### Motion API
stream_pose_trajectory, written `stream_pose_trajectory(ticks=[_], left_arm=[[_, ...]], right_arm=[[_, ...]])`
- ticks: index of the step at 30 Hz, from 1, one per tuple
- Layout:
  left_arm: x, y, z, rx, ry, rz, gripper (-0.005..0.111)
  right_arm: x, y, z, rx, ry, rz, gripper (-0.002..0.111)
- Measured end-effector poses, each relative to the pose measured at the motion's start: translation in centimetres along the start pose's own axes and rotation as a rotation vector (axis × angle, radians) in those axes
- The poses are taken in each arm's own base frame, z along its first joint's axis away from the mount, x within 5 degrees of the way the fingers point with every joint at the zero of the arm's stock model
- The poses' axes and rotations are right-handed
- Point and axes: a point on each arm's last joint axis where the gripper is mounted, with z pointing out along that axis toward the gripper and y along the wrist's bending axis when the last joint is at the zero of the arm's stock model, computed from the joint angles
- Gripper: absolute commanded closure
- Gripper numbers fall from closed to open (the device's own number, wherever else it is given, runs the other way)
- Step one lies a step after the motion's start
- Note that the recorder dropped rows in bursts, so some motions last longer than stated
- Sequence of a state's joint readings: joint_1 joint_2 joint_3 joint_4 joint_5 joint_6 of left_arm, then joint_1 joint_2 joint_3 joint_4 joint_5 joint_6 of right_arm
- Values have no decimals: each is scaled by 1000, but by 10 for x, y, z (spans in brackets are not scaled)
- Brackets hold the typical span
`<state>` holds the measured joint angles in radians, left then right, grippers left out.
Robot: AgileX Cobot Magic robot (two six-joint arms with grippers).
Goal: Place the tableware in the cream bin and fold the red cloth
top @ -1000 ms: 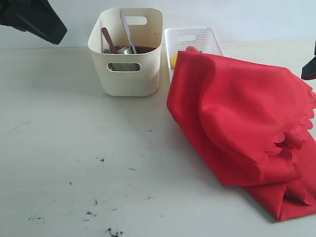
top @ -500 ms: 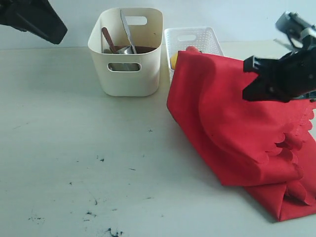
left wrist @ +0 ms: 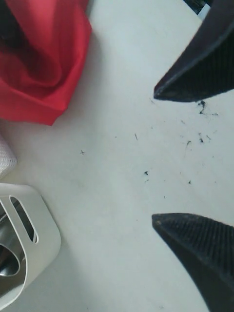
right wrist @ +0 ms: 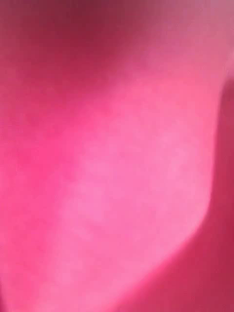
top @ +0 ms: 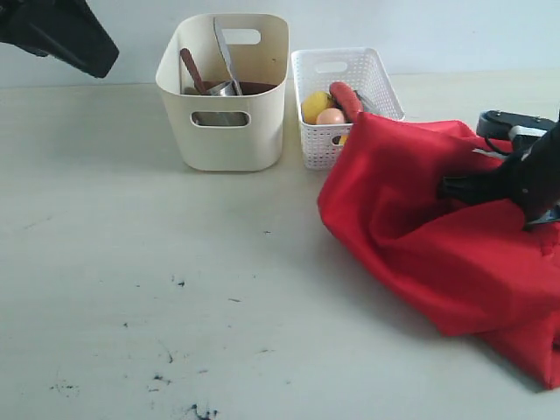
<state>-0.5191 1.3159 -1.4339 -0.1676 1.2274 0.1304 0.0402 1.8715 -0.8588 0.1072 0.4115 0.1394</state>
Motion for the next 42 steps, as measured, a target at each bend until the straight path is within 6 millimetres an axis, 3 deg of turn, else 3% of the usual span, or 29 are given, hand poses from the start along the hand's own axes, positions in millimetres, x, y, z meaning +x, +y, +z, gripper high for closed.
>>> stream_pose_trajectory(ticks=[4, 8, 12, 19, 26, 35, 42], left_arm=[[0, 0, 0, 0, 0, 0, 44], [0, 0, 0, 0, 0, 0, 44], [0, 0, 0, 0, 0, 0, 44], [0, 0, 0, 0, 0, -16, 44], [-4, 1, 0, -5, -42, -24, 44], [-6, 1, 0, -8, -68, -29, 44], [-6, 1, 0, -8, -70, -47, 44]], right_arm=[[1, -53, -4, 138, -60, 133, 107], [1, -78, -5, 153, -71, 200, 107], [-14, -80, -4, 97, -26, 192, 107], [-88, -74, 21, -20, -29, 246, 107], [-154, -93, 43, -95, -74, 393, 107], [-195, -90, 65, -274, -123, 636, 107], [-212, -83, 87, -479, -111, 872, 107]])
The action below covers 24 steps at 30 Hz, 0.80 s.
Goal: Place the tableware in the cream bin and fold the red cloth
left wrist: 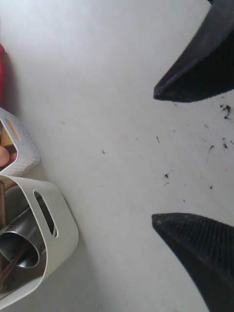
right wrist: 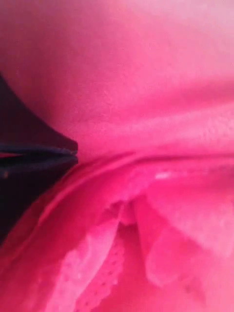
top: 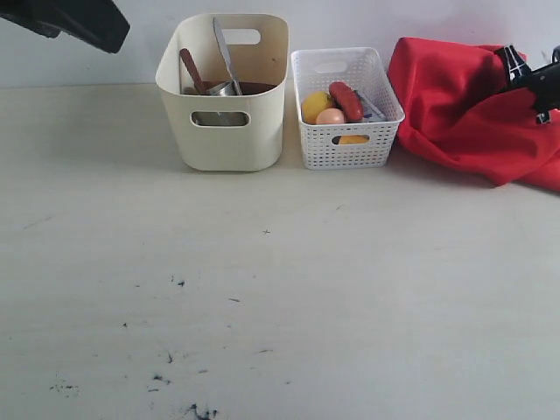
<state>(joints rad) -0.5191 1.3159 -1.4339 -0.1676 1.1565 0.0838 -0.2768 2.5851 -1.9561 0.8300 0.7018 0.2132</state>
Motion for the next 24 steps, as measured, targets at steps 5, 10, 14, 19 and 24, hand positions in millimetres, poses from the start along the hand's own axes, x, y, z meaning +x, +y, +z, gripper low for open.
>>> stream_pose_trajectory(ticks=[5, 10, 14, 19, 24], left_arm=[[-1, 0, 0, -1, -12, -6, 44], [-4, 0, 0, -4, -47, -6, 44], [-8, 1, 0, -7, -89, -6, 44], [-11, 1, -1, -10, -119, -6, 44], [-12, 1, -1, -11, -132, -6, 54]], right_arm=[[-2, 2, 1, -29, 25, 16, 107], [-7, 11, -26, 25, -4, -92, 107], [-21, 12, -70, 108, -54, -172, 107], [-30, 43, -136, 62, -180, -254, 107], [-11, 83, -190, -23, -234, -396, 107]])
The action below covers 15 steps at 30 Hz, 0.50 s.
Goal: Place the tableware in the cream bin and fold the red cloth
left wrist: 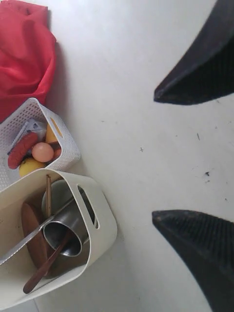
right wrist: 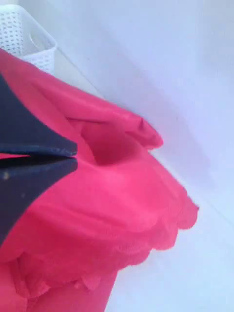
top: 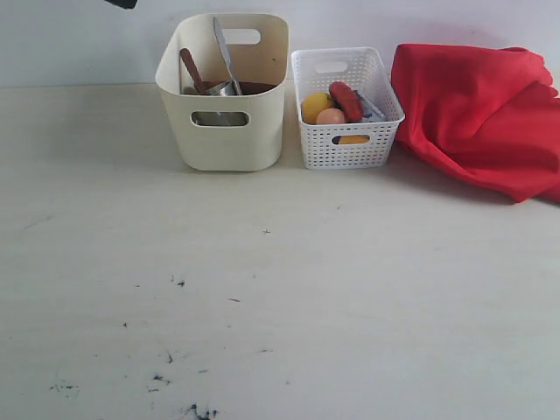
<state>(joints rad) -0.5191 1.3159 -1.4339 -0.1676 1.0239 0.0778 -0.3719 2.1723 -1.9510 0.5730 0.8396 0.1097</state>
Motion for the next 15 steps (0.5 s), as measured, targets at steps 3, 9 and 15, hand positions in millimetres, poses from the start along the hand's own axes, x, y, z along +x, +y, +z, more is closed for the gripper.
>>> stream_pose_trajectory(ticks=[3, 9, 15], left_arm=[[-1, 0, 0, 0, -6, 0, 75], [0, -2, -11, 0, -36, 4, 106], [8, -6, -58, -26, -157, 35, 106]], right_arm=[[-1, 21, -33, -14, -26, -64, 107], [0, 61, -129, -6, -170, -185, 107], [26, 88, -226, -5, -325, -289, 108]])
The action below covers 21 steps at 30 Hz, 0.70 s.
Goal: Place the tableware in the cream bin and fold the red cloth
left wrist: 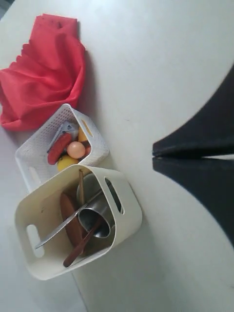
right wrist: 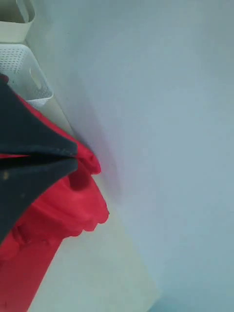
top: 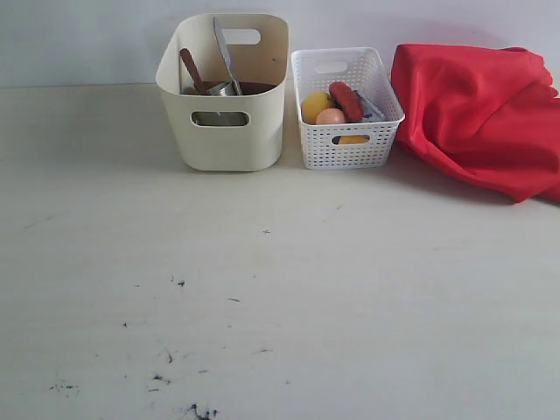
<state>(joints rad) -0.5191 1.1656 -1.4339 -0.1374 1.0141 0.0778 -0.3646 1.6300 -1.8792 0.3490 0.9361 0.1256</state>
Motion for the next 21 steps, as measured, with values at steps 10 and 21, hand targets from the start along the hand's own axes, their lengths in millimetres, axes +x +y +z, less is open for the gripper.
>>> stream_pose_trajectory(ticks=[10, 21], left_arm=[[64, 4, -121, -192, -277, -44, 107], [174, 12, -79, -228, -326, -63, 107]], right_arm=[[81, 33, -125, -81, -128, -407, 108], [233, -9, -179, -215, -239, -629, 108]])
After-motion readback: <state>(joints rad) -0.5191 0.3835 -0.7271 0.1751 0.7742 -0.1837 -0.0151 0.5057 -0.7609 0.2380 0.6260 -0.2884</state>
